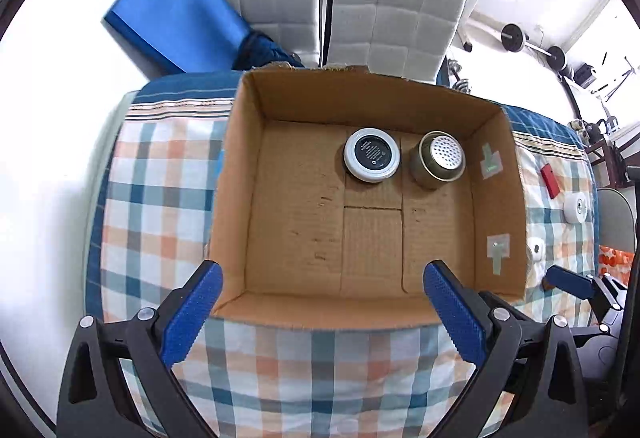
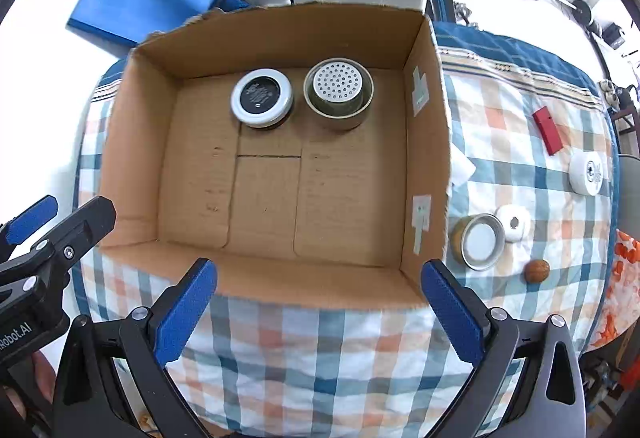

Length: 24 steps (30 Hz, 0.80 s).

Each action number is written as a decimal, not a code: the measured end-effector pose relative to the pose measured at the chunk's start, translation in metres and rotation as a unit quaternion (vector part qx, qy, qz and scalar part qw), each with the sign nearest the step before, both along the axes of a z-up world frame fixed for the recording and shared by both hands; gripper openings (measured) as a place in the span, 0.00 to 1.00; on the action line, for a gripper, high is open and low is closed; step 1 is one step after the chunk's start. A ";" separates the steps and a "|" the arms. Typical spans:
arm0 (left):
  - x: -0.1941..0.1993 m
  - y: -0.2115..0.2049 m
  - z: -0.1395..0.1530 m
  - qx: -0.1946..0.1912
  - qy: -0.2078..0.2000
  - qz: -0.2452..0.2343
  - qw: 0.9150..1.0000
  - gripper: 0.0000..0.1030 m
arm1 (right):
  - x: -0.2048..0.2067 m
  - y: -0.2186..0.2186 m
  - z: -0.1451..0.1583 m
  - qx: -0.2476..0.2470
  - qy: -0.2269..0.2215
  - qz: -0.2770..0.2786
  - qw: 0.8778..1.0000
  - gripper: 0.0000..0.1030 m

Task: Organize rigid objects
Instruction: 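Open both tools to release the jar and strainer cup, then lift out, then grasp the gold-rimmed tape roll with left tool while right tool grasps the white cream jar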

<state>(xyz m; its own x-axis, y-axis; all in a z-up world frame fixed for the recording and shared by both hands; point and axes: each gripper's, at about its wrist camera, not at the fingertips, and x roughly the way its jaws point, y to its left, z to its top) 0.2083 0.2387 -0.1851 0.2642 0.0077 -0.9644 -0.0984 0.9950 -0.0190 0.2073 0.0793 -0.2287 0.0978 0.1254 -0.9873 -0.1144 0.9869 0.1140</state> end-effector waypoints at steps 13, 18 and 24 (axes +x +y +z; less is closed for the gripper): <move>-0.034 -0.022 0.054 0.006 -0.041 0.005 0.999 1.00 | -0.039 -0.031 0.056 0.036 -0.038 -0.009 0.999 1.00; -0.030 -0.054 0.067 -0.001 -0.049 -0.013 0.999 1.00 | -0.040 -0.066 0.064 0.050 -0.034 -0.029 0.998 1.00; -0.013 -0.130 0.063 -0.015 -0.045 -0.068 0.997 1.00 | -0.037 -0.153 0.059 0.029 -0.026 -0.090 0.995 1.00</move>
<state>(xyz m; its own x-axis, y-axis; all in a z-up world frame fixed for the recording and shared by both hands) 0.1950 0.1091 -0.1217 0.3455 -0.0618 -0.9364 0.0415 0.9979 -0.0505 0.1700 -0.0739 -0.1698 0.1757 0.1585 -0.9716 0.0564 0.9837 0.1707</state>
